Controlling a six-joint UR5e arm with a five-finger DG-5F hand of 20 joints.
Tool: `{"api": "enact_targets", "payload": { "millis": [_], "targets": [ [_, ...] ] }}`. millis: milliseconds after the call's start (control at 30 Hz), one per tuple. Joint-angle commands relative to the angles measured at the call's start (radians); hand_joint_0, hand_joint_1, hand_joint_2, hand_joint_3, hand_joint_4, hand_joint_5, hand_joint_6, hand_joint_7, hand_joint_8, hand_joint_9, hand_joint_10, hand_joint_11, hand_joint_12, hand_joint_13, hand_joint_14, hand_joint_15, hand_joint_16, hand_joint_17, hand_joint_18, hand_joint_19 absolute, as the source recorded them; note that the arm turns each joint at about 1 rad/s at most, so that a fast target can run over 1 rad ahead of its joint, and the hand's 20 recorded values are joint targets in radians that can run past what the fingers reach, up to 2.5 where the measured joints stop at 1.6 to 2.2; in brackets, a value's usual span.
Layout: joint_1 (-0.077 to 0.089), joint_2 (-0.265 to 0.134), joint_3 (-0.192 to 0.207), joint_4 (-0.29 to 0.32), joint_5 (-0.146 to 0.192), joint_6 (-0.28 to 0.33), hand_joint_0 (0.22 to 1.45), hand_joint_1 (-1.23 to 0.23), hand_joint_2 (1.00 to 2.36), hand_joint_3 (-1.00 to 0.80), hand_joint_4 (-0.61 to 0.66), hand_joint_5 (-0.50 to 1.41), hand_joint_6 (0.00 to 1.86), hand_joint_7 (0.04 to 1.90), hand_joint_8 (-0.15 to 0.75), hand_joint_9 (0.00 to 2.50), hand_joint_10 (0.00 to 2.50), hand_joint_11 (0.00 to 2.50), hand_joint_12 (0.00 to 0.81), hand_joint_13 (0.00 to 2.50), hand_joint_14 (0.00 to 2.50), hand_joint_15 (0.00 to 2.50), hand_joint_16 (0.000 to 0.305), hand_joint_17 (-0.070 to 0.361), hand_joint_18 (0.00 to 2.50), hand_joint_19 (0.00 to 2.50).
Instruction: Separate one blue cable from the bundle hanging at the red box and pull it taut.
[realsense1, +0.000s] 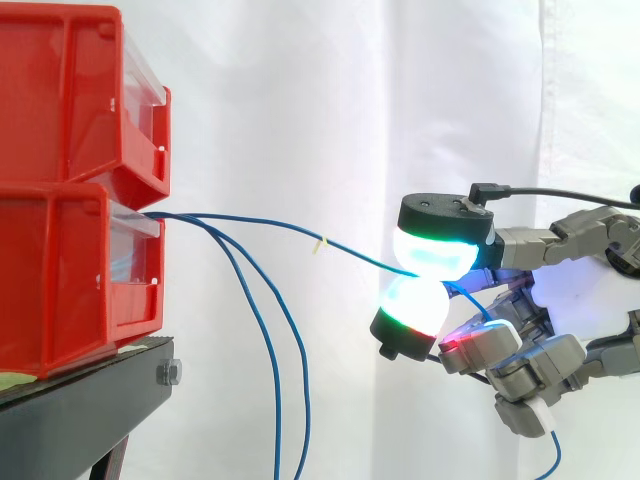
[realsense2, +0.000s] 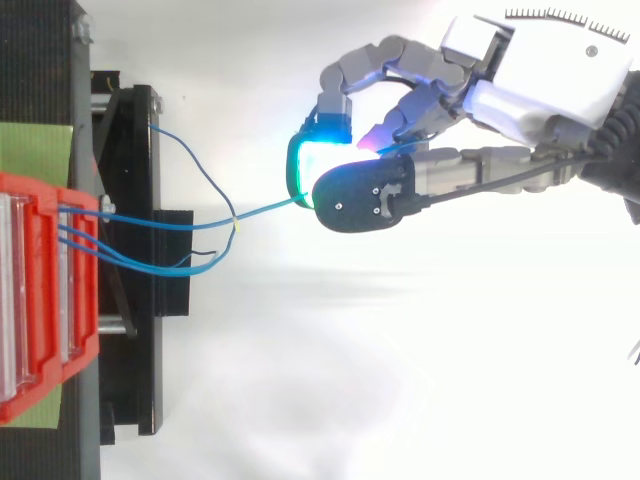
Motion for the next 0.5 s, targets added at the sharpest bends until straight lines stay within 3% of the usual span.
{"api": "enact_targets", "payload": {
  "millis": [0,467],
  "targets": [
    [0.000,0.000,0.000,0.000,0.001,0.000,0.75,-0.77,1.02,-0.32,-0.29,-0.20,0.94,1.27,0.179,0.99,0.26,1.67,0.305,0.86,1.07,1.47,0.039,0.088,0.76,1.24],
    [0.000,0.000,0.000,0.000,0.000,0.000,0.75,-0.77,1.02,-0.32,-0.28,-0.20,0.94,1.27,0.179,0.99,0.26,1.66,0.303,0.86,1.07,1.47,0.039,0.089,0.76,1.23]
  ]
}}
